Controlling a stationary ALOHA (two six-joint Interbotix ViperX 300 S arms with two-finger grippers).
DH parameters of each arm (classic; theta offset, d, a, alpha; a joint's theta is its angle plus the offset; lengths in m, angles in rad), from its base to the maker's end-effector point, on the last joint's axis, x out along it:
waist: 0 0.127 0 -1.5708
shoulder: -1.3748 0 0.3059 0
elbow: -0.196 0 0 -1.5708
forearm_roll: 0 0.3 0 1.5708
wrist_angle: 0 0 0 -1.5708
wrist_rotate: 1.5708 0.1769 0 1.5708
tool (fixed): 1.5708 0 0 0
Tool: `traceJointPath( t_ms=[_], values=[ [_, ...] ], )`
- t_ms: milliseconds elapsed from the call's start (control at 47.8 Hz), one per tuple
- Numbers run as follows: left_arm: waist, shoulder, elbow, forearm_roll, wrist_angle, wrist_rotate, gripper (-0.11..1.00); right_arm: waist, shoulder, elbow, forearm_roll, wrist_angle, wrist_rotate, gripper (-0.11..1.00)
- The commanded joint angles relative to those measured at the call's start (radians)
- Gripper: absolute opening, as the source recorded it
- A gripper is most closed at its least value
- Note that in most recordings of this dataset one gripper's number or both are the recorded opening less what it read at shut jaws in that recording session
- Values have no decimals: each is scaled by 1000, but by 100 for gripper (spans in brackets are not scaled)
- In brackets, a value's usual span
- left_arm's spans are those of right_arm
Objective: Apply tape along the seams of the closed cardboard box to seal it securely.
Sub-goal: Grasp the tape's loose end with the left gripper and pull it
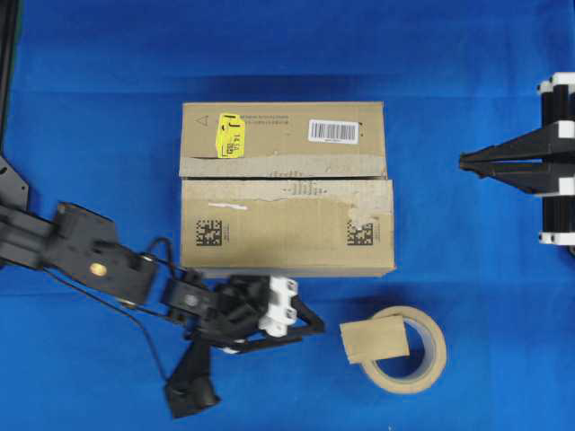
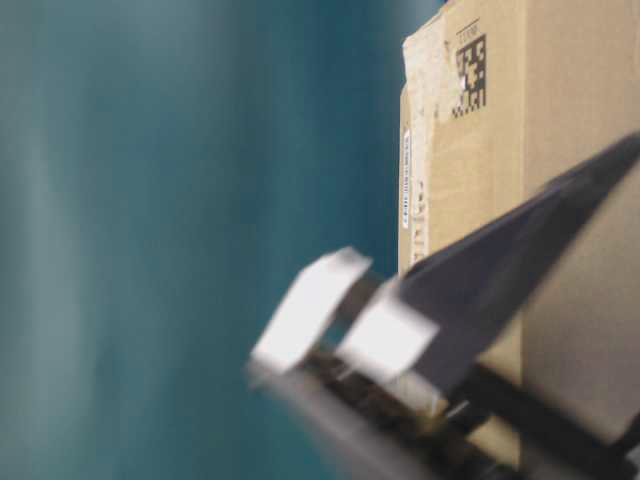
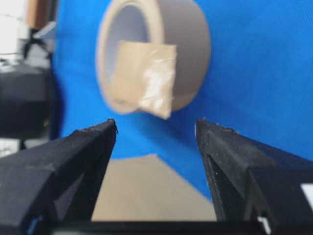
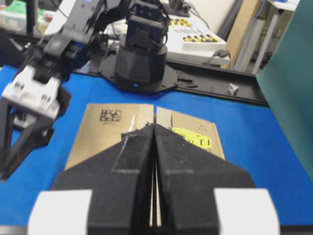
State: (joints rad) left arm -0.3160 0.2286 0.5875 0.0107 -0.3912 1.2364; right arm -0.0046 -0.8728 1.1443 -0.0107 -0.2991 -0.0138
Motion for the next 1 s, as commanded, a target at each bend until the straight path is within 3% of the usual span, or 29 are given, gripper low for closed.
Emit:
traceJointPath(
  t_ms=[0, 251, 564, 627, 773, 836, 982],
  values=[
    [-3, 51, -74, -2, -15, 21, 63, -2, 3, -28, -11, 3, -2, 0],
    [-3, 169, -193, -3, -26, 77, 63, -2, 2, -28, -15, 32, 0, 0],
    [3, 183, -204, -29, -25, 75, 61, 3, 3, -25, -15, 57, 0, 0],
    [0, 179, -198, -31, -23, 74, 53, 5, 5, -25, -15, 57, 0, 0],
    [-2, 163, -187, -35, -21, 63, 14, 3, 6, -25, -15, 55, 0, 0],
    [-3, 152, -181, -37, -20, 61, 3, 3, 6, -25, -15, 55, 0, 0],
    [-3, 110, -164, -38, -11, 61, 0, 5, 6, -25, -15, 52, 0, 0]
  ],
)
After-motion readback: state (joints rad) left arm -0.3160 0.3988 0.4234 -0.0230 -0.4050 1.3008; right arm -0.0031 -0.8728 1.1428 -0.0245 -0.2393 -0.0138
